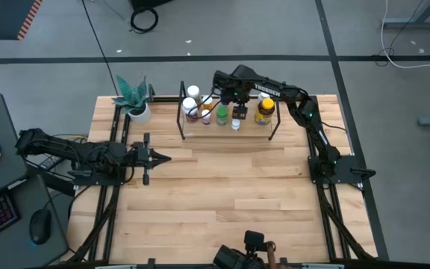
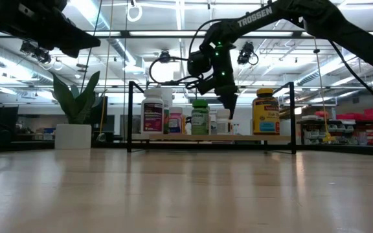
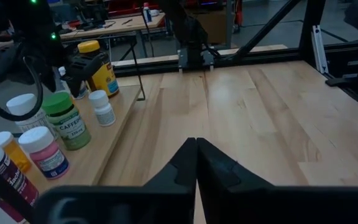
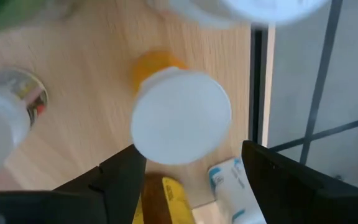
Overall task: Pick and place medicine bottles onto shelf by color
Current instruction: Put the orange pill bottle on the shelf, then return to Home Position
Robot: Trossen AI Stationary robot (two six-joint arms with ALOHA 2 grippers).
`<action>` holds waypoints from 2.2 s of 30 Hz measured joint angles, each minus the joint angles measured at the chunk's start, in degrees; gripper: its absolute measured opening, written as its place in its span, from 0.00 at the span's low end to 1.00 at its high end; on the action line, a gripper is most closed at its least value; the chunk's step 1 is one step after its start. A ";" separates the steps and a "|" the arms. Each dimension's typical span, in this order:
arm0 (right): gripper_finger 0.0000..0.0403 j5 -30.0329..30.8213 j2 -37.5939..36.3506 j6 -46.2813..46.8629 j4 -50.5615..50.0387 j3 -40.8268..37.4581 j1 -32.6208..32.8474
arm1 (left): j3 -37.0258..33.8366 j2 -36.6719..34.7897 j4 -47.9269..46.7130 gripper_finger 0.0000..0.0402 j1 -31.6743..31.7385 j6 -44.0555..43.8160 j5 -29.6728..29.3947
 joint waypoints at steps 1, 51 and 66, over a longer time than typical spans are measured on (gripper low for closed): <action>0.68 0.03 0.00 -0.52 0.54 0.00 0.10 | 0.02 0.00 -0.11 0.03 0.00 0.00 -0.02; 0.67 -6.43 -62.73 12.62 58.87 -65.93 18.97 | -12.54 -30.17 0.09 0.01 0.00 -1.55 -17.71; 0.67 -8.17 -89.60 19.27 81.43 -95.47 23.09 | -12.90 -29.99 -0.10 0.01 0.00 -2.27 -19.06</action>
